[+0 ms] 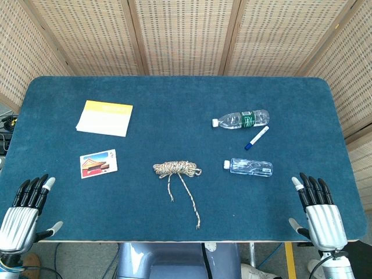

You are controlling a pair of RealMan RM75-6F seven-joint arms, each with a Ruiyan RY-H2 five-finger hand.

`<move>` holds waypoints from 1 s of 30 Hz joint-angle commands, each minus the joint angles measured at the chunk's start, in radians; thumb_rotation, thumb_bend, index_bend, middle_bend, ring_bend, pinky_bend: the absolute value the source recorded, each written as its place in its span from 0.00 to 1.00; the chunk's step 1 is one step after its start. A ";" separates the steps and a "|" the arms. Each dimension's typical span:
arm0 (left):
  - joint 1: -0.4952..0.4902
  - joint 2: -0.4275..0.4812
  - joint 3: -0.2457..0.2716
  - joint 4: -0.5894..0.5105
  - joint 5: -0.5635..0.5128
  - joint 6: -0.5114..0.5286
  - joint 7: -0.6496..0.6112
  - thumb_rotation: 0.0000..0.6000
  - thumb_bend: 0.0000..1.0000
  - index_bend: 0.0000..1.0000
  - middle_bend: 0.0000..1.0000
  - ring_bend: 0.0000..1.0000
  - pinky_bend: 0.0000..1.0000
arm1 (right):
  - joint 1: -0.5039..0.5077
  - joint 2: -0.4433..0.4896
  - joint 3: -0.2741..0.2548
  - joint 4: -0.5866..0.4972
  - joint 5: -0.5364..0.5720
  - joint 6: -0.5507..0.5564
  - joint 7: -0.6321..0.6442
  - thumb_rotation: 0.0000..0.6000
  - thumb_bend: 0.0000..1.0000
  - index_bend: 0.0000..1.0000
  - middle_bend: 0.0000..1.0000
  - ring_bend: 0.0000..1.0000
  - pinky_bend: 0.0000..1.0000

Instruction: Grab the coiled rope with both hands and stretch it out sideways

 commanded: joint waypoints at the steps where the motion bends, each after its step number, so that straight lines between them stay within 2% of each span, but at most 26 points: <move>1: 0.000 0.000 0.000 0.000 0.000 0.000 -0.001 1.00 0.00 0.00 0.00 0.00 0.00 | 0.000 0.000 0.000 0.000 0.000 -0.001 -0.001 1.00 0.00 0.00 0.00 0.00 0.00; 5: 0.001 0.000 0.001 0.000 -0.001 0.000 -0.004 1.00 0.00 0.00 0.00 0.00 0.00 | 0.004 -0.003 -0.005 0.001 -0.002 -0.011 -0.006 1.00 0.00 0.00 0.00 0.00 0.00; 9: 0.002 -0.003 0.000 -0.002 0.004 0.003 0.001 1.00 0.00 0.00 0.00 0.00 0.00 | 0.037 0.002 -0.008 0.001 -0.008 -0.070 -0.021 1.00 0.02 0.00 0.00 0.00 0.00; 12: 0.001 -0.007 -0.002 -0.004 -0.002 -0.002 0.009 1.00 0.00 0.00 0.00 0.00 0.00 | 0.089 0.018 -0.011 -0.001 -0.022 -0.156 -0.046 1.00 0.27 0.06 0.00 0.00 0.00; 14: -0.001 -0.009 -0.006 -0.006 -0.010 -0.007 0.013 1.00 0.00 0.00 0.00 0.00 0.00 | 0.131 0.030 -0.009 -0.004 -0.031 -0.222 -0.061 1.00 0.48 0.12 0.00 0.00 0.00; 17: -0.007 -0.017 -0.016 -0.007 -0.026 -0.016 0.022 1.00 0.00 0.00 0.00 0.00 0.00 | 0.211 0.047 -0.013 -0.008 -0.045 -0.354 -0.093 1.00 0.66 0.16 0.00 0.00 0.00; 23: -0.018 -0.028 -0.029 -0.008 -0.064 -0.041 0.041 1.00 0.00 0.00 0.00 0.00 0.00 | 0.315 0.029 -0.012 0.009 -0.078 -0.496 -0.109 1.00 0.77 0.25 0.00 0.00 0.00; 30: -0.035 -0.042 -0.043 -0.007 -0.113 -0.078 0.067 1.00 0.00 0.00 0.00 0.00 0.00 | 0.445 -0.051 0.003 0.048 -0.087 -0.661 -0.115 1.00 0.81 0.30 0.00 0.00 0.00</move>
